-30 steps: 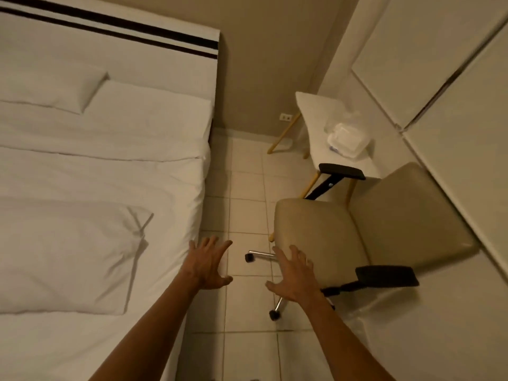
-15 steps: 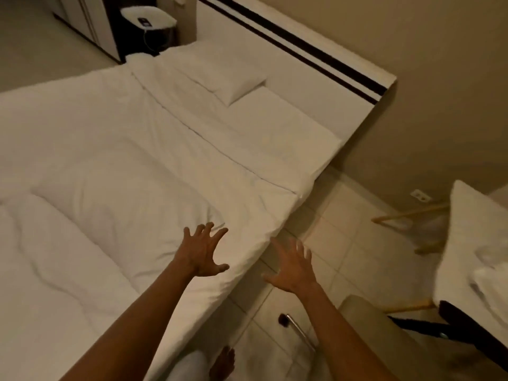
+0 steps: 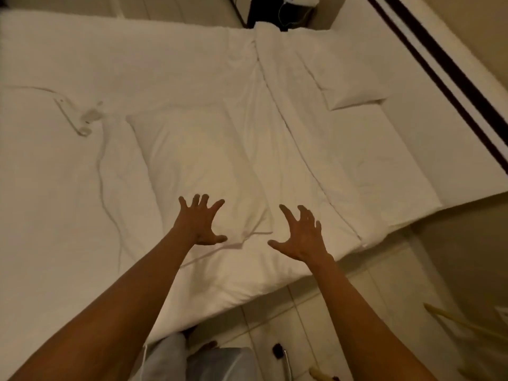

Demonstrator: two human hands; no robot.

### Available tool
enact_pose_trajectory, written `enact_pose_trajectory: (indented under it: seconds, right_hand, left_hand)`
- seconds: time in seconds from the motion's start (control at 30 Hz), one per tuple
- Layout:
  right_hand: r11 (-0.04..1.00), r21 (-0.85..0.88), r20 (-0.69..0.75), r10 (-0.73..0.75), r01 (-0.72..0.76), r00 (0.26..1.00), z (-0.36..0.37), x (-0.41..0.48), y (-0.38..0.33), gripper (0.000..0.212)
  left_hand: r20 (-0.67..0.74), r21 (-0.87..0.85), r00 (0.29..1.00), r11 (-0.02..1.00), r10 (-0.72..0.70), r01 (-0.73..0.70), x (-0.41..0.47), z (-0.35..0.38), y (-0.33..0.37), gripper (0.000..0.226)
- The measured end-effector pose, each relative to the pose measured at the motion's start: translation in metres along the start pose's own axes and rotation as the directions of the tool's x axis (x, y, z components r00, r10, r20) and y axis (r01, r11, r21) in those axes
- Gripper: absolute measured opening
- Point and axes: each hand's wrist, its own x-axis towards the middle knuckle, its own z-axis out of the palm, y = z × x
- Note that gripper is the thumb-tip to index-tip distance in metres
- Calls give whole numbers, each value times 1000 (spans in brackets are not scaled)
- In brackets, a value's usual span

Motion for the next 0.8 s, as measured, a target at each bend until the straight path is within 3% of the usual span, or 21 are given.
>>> enact_pose_trajectory:
  seconds: [0.27,0.53,0.67,0.8]
  right_hand:
    - [991,-18,69,-128,130,989,-7,129,-29,104]
    - [970,-11,156,-238,242,959,37,283,-49,114]
    - [941,-49,169,-324,336,931,60,353,-65,118]
    - [907,-66,132,-405,416,905,84,414,-90,121]
  left_hand:
    - [19,-187,971,953,-238,237,69,33,-55,109]
    - [-27,-312,901,859,-434,405,166,81,-99,115]
    - [-27,-384,893,829,-450,406,213,101,-116,117]
    - [-111,-505,909,811,-402,297,249,118,-143,117]
